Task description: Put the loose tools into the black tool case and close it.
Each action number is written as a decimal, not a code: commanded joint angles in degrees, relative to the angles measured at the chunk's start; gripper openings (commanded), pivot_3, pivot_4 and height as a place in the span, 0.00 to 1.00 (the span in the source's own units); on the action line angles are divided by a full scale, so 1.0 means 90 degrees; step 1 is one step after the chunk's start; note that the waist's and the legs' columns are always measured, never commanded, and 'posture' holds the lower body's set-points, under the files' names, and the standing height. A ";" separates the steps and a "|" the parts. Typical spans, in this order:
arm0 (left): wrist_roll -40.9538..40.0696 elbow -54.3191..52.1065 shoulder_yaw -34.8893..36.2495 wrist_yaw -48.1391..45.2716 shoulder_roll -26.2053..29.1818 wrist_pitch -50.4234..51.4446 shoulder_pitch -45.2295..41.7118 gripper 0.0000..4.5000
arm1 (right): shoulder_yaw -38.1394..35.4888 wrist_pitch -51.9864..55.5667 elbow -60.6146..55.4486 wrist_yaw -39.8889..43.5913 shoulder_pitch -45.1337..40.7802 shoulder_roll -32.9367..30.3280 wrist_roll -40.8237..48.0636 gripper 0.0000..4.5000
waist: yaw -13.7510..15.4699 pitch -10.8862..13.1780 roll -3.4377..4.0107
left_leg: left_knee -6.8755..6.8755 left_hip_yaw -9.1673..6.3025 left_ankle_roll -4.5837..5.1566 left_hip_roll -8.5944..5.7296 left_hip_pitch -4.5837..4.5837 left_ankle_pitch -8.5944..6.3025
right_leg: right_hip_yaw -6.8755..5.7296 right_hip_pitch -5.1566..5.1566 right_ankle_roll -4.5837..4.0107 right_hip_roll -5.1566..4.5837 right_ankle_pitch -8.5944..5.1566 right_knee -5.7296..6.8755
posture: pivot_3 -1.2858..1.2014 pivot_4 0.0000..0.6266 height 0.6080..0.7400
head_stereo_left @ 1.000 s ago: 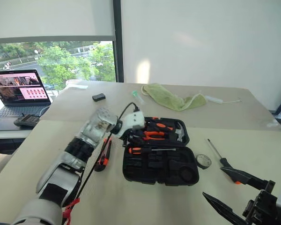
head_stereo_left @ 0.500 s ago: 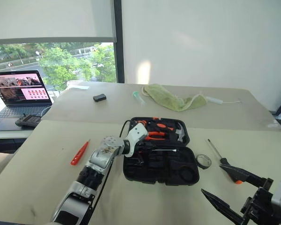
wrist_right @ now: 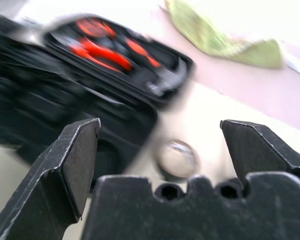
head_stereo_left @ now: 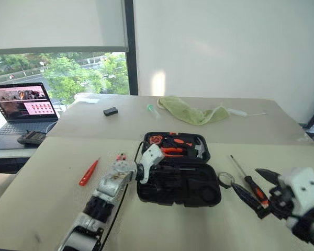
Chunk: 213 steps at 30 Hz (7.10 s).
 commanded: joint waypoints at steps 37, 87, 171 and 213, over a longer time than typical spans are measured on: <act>-0.2824 -0.3307 0.2285 0.0165 0.2380 0.0645 0.1838 1.00 | 0.5329 -0.0469 0.2765 0.4246 -0.5974 -0.1823 -0.2207 0.24 | -0.0215 0.0066 0.0050 | -0.0065 0.0001 -0.0021 0.0000 0.0028 0.0013 | 0.0008 0.0022 0.0023 0.0073 0.0028 -0.0088 | 0.52 0.24 1.00; -0.3126 -0.3707 0.2505 0.0684 0.2689 0.0420 0.2501 1.00 | 0.4728 -0.0574 0.2502 0.0869 -0.3446 0.3815 -0.4770 0.01 | -0.0190 0.0083 0.0053 | -0.0090 0.0019 -0.0107 -0.0034 0.0021 0.0070 | 0.0010 -0.0032 0.0004 0.0040 0.0019 -0.0006 | 0.52 0.24 1.00; 0.1695 -0.0328 -0.2407 -0.0848 0.1492 0.0053 -0.1502 0.10 | -0.0873 -0.3156 0.0161 0.4650 0.0977 0.0589 -0.0582 1.00 | 0.0083 0.0140 -0.0017 | -0.0068 0.0000 -0.0015 -0.0012 0.0020 0.0021 | 0.0006 0.0030 0.0015 0.0069 0.0023 -0.0077 | 0.52 0.24 1.00; 0.1357 0.0416 -0.0748 0.0177 0.0873 -0.1853 0.1193 0.02 | -0.0586 -0.3072 0.0038 0.4112 0.0832 0.0553 -0.0702 1.00 | 0.0077 0.0076 0.0052 | -0.0041 -0.0011 -0.0011 -0.0012 0.0047 0.0018 | 0.0009 0.0057 0.0014 0.0050 0.0025 -0.0053 | 0.52 0.24 1.00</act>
